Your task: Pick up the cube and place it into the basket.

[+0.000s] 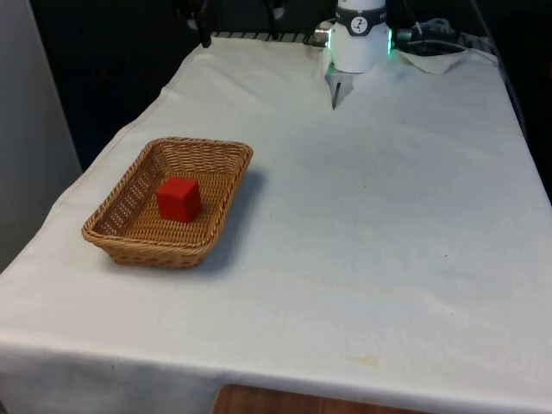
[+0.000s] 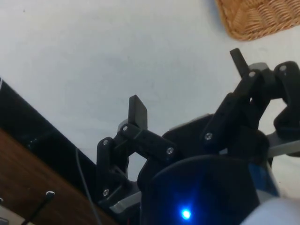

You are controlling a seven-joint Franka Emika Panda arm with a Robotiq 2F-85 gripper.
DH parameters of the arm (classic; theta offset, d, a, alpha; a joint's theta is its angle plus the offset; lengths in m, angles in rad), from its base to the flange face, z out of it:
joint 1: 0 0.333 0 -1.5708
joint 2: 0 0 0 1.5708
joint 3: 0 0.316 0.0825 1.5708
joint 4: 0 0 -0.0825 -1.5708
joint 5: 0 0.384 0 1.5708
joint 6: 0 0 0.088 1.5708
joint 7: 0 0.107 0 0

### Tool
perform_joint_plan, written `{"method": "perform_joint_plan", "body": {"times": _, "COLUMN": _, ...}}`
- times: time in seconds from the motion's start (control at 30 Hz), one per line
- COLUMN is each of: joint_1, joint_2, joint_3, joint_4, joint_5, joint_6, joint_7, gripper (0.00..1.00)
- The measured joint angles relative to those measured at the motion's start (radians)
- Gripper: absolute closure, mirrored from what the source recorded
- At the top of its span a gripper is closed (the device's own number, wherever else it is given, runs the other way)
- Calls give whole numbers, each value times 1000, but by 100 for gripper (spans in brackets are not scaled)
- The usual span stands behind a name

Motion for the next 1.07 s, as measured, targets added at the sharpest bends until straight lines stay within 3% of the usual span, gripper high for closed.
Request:
{"method": "perform_joint_plan", "body": {"times": 0.37, "joint_1": 2, "joint_2": -57, "joint_3": 76, "joint_4": -50, "joint_5": -47, "joint_6": 0, "joint_7": 28, "gripper": 0}}
{"method": "perform_joint_plan", "body": {"times": 0.53, "joint_1": 2, "joint_2": -71, "joint_3": 94, "joint_4": -62, "joint_5": -58, "joint_6": 0, "joint_7": 35, "gripper": 0}}
{"method": "perform_joint_plan", "body": {"times": 0.77, "joint_1": 2, "joint_2": -106, "joint_3": 148, "joint_4": -96, "joint_5": -110, "joint_6": 0, "joint_7": 69, "gripper": 0}}
{"method": "perform_joint_plan", "body": {"times": 1.07, "joint_1": 2, "joint_2": -124, "joint_3": 187, "joint_4": -111, "joint_5": -152, "joint_6": 0, "joint_7": 112, "gripper": 0}}
